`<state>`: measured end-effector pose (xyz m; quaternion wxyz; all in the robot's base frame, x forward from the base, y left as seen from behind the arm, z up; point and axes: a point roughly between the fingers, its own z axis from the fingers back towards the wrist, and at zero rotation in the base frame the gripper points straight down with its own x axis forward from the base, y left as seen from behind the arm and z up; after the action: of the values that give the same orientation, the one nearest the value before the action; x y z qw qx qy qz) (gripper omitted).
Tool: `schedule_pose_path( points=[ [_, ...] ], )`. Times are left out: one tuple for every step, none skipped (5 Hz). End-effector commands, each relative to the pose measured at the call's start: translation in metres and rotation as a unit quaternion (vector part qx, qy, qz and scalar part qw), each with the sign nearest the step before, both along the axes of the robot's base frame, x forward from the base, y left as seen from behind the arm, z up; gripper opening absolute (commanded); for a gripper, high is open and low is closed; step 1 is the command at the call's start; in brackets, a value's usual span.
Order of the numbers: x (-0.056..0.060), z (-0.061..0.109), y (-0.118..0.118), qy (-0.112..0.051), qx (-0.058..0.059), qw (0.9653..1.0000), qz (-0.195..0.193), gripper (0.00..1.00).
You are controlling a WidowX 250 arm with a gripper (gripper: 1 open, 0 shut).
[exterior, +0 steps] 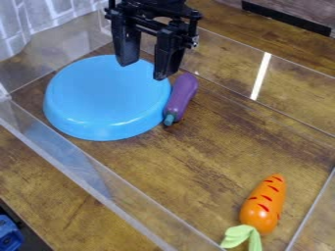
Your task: Remove the purple eggplant from the blue tray and put it on the table
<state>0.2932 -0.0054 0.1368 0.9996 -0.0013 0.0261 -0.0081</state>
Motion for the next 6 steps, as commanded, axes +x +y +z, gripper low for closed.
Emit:
schedule_pose_path(
  points=[
    [0.008,-0.009,-0.002,0.002,0.0,0.9998,-0.022,1.0],
    [0.015,-0.017,-0.004,0.005,0.0,0.999,-0.045,1.0],
    [0.026,-0.032,-0.009,-0.005,0.003,0.9973,-0.073,1.0],
    [0.042,-0.04,-0.011,-0.018,0.001,0.997,-0.075,1.0],
    [0.058,-0.04,-0.014,-0.035,-0.003,0.9964,-0.077,1.0],
    [0.066,-0.042,-0.013,-0.048,-0.008,0.9958,-0.078,1.0]
  ],
)
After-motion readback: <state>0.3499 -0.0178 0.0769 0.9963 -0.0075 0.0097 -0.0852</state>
